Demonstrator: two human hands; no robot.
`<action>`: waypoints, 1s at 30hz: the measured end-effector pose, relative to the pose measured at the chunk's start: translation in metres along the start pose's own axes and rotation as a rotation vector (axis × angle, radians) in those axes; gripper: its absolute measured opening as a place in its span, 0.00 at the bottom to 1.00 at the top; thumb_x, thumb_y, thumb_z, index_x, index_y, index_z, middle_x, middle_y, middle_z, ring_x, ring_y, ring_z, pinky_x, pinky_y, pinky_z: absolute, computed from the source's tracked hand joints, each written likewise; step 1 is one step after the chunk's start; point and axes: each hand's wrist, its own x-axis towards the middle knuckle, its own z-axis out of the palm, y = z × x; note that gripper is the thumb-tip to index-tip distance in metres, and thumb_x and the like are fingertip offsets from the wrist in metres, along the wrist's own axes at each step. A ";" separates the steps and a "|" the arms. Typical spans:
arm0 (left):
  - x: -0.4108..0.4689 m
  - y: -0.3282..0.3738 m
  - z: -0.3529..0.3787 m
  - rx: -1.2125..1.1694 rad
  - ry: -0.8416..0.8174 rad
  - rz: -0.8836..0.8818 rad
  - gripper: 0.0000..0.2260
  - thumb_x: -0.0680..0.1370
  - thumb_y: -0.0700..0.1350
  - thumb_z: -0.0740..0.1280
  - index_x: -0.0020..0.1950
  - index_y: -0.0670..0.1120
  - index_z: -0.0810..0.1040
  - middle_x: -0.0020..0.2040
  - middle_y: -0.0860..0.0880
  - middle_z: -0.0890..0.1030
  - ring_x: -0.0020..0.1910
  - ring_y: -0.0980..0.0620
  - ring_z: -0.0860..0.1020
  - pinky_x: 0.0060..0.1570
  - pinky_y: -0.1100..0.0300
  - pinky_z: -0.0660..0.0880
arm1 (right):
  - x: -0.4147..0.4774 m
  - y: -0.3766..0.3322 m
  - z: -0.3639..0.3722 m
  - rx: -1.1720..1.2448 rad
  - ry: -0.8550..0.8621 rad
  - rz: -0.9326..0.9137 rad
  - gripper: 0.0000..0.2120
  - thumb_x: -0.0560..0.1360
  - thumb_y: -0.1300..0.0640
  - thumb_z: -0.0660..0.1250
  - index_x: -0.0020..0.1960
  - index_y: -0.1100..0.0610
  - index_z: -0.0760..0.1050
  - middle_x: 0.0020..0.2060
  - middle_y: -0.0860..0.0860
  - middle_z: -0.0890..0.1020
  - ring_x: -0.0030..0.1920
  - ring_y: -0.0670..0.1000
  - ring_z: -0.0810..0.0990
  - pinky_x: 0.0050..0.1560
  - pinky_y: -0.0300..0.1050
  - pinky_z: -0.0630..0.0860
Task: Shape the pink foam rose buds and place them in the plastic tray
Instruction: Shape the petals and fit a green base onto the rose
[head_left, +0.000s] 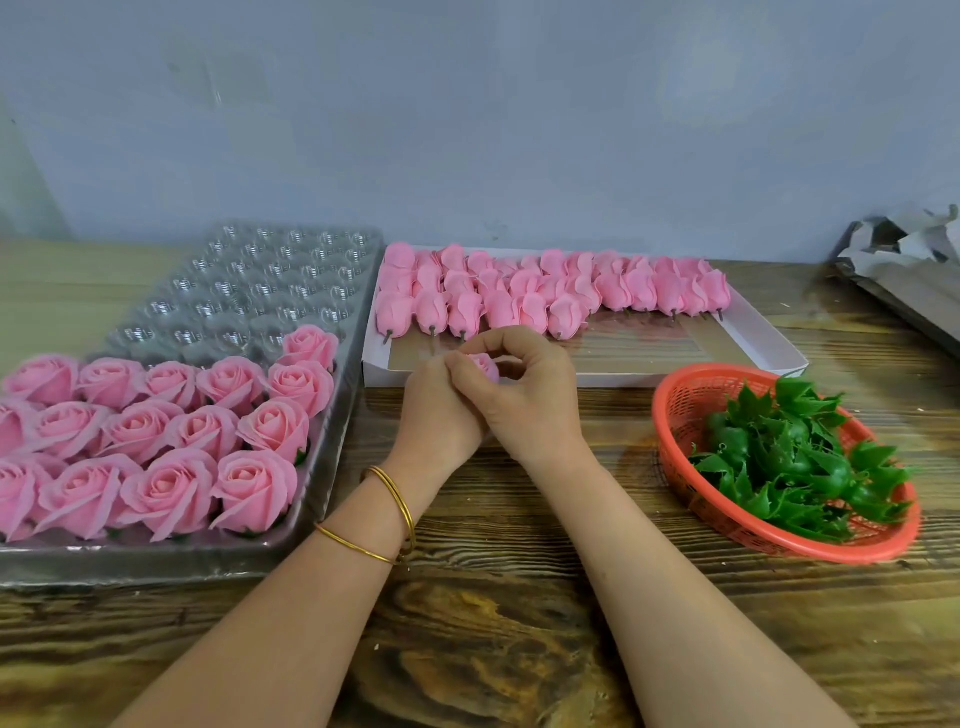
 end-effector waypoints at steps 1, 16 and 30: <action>-0.001 0.003 0.000 -0.036 0.013 -0.007 0.02 0.71 0.40 0.69 0.40 0.46 0.80 0.45 0.39 0.83 0.36 0.59 0.75 0.41 0.61 0.78 | 0.000 0.000 0.001 0.014 0.002 0.014 0.05 0.69 0.61 0.76 0.42 0.56 0.81 0.41 0.52 0.83 0.43 0.50 0.82 0.49 0.52 0.79; 0.002 0.003 0.002 -0.168 0.074 0.011 0.08 0.65 0.54 0.62 0.34 0.52 0.76 0.33 0.54 0.77 0.38 0.53 0.77 0.39 0.53 0.77 | -0.001 0.003 0.001 -0.032 -0.132 -0.022 0.11 0.75 0.57 0.72 0.56 0.57 0.83 0.52 0.54 0.81 0.49 0.32 0.74 0.55 0.27 0.68; 0.008 -0.005 0.003 -0.056 0.023 0.029 0.07 0.71 0.47 0.64 0.40 0.45 0.79 0.37 0.52 0.81 0.36 0.57 0.78 0.38 0.58 0.76 | 0.000 -0.005 -0.007 0.119 -0.268 0.115 0.17 0.78 0.60 0.67 0.66 0.56 0.77 0.61 0.55 0.77 0.63 0.46 0.74 0.67 0.39 0.68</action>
